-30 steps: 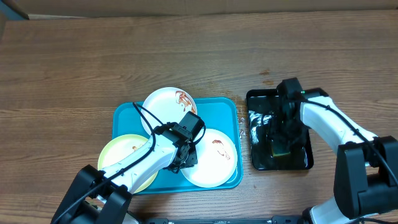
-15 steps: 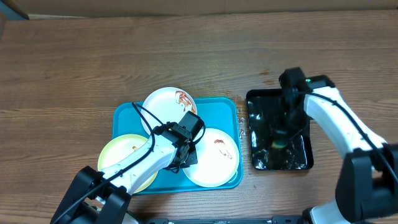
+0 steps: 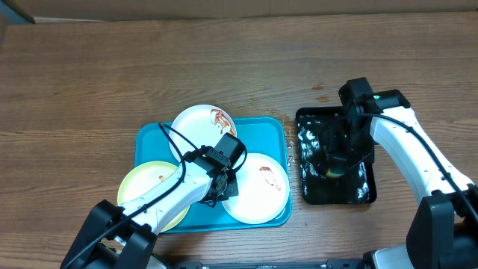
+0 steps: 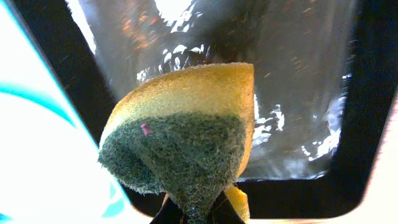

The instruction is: Clean dirty plates on tray and stack at the side

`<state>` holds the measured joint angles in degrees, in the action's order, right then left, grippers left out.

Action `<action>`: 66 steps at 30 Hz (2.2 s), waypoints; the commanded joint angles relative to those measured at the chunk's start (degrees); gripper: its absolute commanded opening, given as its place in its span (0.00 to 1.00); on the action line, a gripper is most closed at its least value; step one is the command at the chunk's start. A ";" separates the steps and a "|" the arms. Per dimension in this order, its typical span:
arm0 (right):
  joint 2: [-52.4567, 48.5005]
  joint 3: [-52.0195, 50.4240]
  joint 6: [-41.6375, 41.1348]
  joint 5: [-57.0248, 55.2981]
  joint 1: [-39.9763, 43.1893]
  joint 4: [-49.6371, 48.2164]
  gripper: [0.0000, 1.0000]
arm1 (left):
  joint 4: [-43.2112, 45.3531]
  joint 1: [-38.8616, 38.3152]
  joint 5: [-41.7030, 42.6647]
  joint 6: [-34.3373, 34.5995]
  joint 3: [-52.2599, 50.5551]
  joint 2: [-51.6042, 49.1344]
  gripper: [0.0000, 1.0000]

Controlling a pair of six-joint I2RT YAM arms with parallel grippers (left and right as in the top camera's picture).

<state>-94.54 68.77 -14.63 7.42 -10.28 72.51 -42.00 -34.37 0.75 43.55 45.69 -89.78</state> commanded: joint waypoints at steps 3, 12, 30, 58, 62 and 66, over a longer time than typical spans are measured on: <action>1.03 0.09 6.60 10.43 -0.57 -1.25 0.04 | 0.42 0.26 -2.10 2.47 -1.42 -1.25 0.04; 1.03 0.09 10.93 27.10 -2.10 -4.07 0.04 | 0.24 0.26 -3.13 8.44 -1.42 -1.25 0.04; 0.98 -0.20 -0.72 -5.46 -28.15 -16.39 0.04 | -0.35 0.66 -4.13 10.45 -1.42 -1.25 0.04; -6.47 -0.20 -0.59 -8.90 -29.09 -17.81 0.04 | -0.48 0.66 -3.69 10.21 -1.42 -1.25 0.04; -7.80 -0.20 -0.61 -8.85 -29.09 -18.34 0.04 | -0.79 0.66 -3.72 10.21 -1.42 -1.25 0.04; -8.76 -0.20 -0.61 -8.63 -29.22 -18.43 0.04 | -1.42 0.63 -3.69 10.21 -1.42 -1.25 0.04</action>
<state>-102.52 68.77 -14.98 -0.58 -39.20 54.41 -42.19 -34.37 0.36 53.01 45.69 -89.78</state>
